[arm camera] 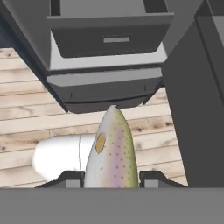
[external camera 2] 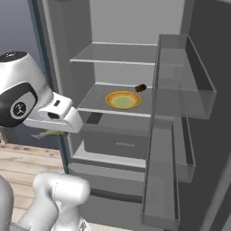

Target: Retrieve the fish from the fridge and place it on the saucepan with marinade on the stove.

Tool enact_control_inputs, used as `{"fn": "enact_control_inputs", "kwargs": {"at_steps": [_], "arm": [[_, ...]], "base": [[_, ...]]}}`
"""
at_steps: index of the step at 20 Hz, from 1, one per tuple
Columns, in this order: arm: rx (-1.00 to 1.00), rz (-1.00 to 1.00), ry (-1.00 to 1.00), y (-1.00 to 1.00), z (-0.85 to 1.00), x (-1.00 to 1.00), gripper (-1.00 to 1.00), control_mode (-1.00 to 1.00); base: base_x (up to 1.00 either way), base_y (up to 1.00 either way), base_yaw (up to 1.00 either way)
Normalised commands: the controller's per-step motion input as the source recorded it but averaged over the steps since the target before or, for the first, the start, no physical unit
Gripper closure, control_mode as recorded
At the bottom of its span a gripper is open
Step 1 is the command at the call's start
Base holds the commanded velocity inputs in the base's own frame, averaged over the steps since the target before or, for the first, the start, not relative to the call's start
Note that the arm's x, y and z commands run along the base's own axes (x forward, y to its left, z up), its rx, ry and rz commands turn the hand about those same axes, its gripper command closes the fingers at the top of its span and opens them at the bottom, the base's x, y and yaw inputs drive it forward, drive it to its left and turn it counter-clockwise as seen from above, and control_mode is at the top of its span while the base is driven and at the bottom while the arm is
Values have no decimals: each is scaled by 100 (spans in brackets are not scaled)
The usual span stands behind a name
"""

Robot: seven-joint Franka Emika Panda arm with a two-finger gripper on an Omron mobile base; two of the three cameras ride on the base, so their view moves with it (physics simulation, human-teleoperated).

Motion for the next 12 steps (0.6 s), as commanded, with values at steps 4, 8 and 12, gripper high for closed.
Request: {"fn": "enact_control_inputs", "kwargs": {"at_steps": [4,8,12], "arm": [[0,0,0,0,0,0,100,100],[0,0,0,0,0,0,100,100],[0,0,0,0,0,0,100,100]], "base": [[-100,53,0],[-100,83,0],[-100,59,-3]]}}
